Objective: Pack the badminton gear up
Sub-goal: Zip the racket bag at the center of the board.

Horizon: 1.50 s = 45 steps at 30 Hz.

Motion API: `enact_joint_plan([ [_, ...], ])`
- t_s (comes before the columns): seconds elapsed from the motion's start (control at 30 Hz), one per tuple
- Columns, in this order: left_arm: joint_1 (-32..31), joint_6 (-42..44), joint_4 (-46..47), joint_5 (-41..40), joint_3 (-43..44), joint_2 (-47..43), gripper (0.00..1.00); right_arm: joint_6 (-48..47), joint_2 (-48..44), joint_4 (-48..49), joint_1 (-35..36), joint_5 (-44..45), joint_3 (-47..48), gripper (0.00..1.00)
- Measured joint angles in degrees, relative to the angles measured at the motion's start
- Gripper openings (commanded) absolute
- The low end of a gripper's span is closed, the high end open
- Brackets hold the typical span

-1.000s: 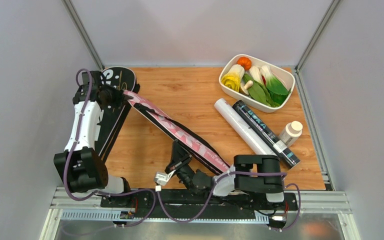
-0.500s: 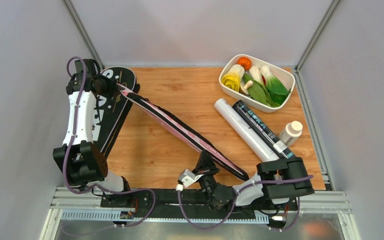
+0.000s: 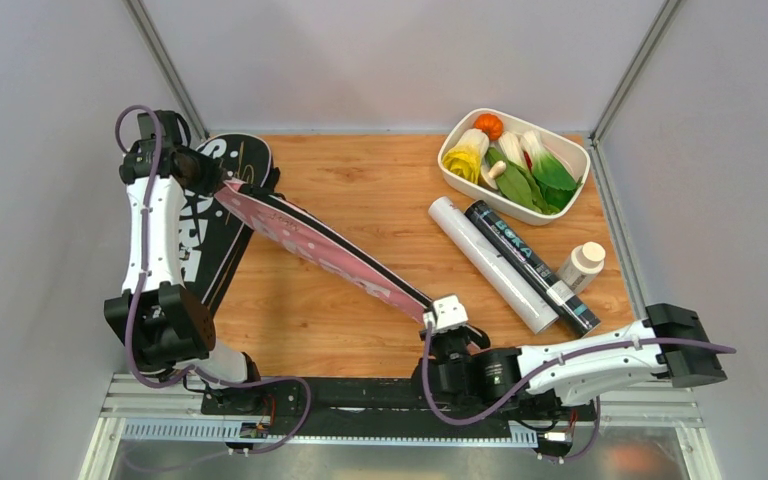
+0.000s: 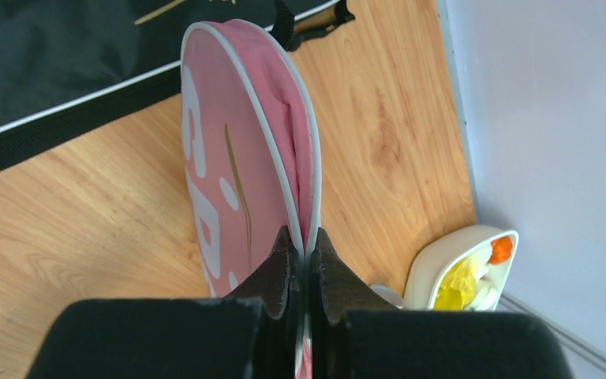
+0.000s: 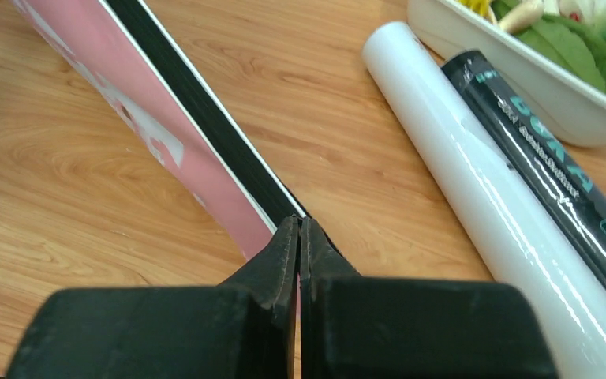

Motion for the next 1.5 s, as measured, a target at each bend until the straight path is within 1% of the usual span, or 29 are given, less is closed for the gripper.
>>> enact_joint_plan([
  [0.1, 0.59, -0.07, -0.11, -1.31, 0.37, 0.5, 0.0, 11.02, -2.58, -10.82, -0.07, -0.68, -0.87, 0.0],
  [0.23, 1.42, -0.11, -0.11, -2.05, 0.37, 1.25, 0.0, 18.62, -2.67, -17.77, -1.09, -1.44, -1.9, 0.0],
  [0.3, 1.88, -0.09, -0.09, -2.58, 0.37, 1.44, 0.0, 24.28, -2.49, -21.94, -2.58, -2.34, -2.12, 0.0],
  [0.37, 2.38, -0.04, -0.11, -3.41, 0.37, 1.44, 0.0, 29.51, -2.45, -25.46, -5.11, -3.65, -2.16, 0.0],
  [0.43, 2.75, 0.04, -0.09, -4.26, 0.37, 1.44, 0.0, 32.81, -2.75, -27.36, -8.11, -5.05, -2.21, 0.0],
  [0.5, 3.19, 0.17, -0.11, -4.81, 0.37, 1.44, 0.0, 35.04, -3.96, -28.52, -10.47, -6.82, -2.21, 0.0],
  [0.53, 3.43, 0.22, -0.11, -4.96, 0.37, 1.44, 0.0, 35.67, -4.81, -28.89, -13.27, -7.54, -2.23, 0.0],
  [0.7, 4.96, 0.48, -0.13, -5.95, 0.37, 1.44, 0.0, 34.36, -8.61, -28.7, -21.51, -11.65, -2.32, 0.0],
  [0.83, 5.4, 0.83, -0.13, -5.99, 0.37, 1.62, 0.0, 25.81, -10.6, -20.87, -30.14, -18.14, -4.63, 0.0],
  [0.93, 6.01, 1.29, -0.11, -6.14, 0.37, 1.9, 0.0, 19.56, -10.36, -15.74, -36.2, -24.41, -6.43, 0.0],
  [1.1, 7.41, 1.7, -0.13, -6.1, 0.37, 2.1, 0.0, 14.8, -9.64, -10.08, -42.27, -32.28, -7.63, 0.0],
  [1.27, 8.33, 2.08, -0.07, -6.12, 0.37, 2.12, 0.0, 12.15, -9.64, -2.75, -46.12, -38.03, -10.43, 0.0],
  [1.3, 8.39, 2.14, 0.0, -6.12, 0.37, 2.14, 0.0, 11.74, -9.51, -1.4, -46.62, -38.84, -10.93, 0.01],
  [1.37, 8.5, 2.19, 0.42, -6.14, 0.37, 2.19, 0.0, 10.62, -8.9, 0.74, -47.25, -40.24, -11.3, 0.19],
  [1.43, 8.7, 2.21, 1.42, -5.95, 0.26, 2.19, 0.0, 9.11, -7.98, 1.46, -47.65, -41.42, -10.91, 0.29],
  [1.5, 8.98, 2.25, 2.82, -5.46, -0.11, 2.19, 0.0, 7.21, -7.48, -0.35, -47.84, -42.99, -9.31, 0.42],
])
